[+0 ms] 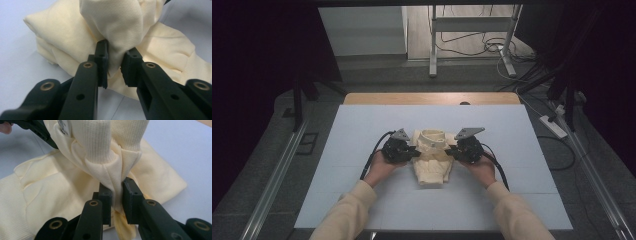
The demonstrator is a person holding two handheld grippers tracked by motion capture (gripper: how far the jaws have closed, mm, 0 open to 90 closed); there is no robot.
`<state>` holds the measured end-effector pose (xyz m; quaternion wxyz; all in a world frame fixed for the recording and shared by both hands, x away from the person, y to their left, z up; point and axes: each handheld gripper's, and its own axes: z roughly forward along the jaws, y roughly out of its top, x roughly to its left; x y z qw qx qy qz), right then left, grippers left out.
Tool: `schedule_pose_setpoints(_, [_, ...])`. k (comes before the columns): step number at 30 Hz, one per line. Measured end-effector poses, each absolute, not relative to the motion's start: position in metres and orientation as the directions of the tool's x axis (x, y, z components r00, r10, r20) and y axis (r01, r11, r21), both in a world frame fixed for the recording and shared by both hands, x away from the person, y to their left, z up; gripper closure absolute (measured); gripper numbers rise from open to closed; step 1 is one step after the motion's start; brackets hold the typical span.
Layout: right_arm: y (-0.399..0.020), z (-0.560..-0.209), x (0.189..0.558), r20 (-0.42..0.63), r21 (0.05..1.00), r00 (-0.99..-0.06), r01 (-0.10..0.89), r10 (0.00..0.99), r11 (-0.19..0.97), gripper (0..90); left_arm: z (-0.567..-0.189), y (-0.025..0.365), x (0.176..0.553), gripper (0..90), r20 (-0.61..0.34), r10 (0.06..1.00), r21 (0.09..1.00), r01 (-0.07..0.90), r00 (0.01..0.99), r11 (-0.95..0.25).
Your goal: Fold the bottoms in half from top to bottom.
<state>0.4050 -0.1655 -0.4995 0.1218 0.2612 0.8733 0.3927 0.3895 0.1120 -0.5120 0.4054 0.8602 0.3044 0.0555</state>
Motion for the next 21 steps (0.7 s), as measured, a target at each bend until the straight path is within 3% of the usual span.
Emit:
schedule_pose_setpoints(5, [-0.166, -0.499, 0.402, -0.013, 0.747, -0.831, 0.362, 0.557, 0.558, 74.1, -0.51, 0.113, 0.389, 69.8, -0.162, 0.566, 0.729, 0.485, 0.808, -0.483])
schedule_pose_setpoints(9, [-0.167, -0.495, 0.4, -0.018, 0.749, -0.819, 0.369, 0.573, 0.551, 65.7, -0.504, 0.115, 0.384, 53.5, -0.172, 0.58, 0.732, 0.497, 0.797, -0.466])
schedule_pose_setpoints(12, [-0.171, -0.487, 0.395, 0.002, 0.764, -0.804, 0.385, 0.595, 0.518, 54.6, -0.493, 0.122, 0.376, 40.7, -0.163, 0.598, 0.747, 0.494, 0.785, -0.444])
schedule_pose_setpoints(14, [-0.175, -0.482, 0.39, 0.028, 0.768, -0.8, 0.401, 0.599, 0.5, 47.4, -0.486, 0.13, 0.371, 38.1, -0.171, 0.608, 0.76, 0.496, 0.775, -0.419])
schedule_pose_setpoints(21, [-0.195, -0.465, 0.367, 0.036, 0.795, -0.786, 0.397, 0.617, 0.459, 41.4, -0.477, 0.147, 0.358, 34.9, -0.171, 0.652, 0.783, 0.503, 0.739, -0.365])
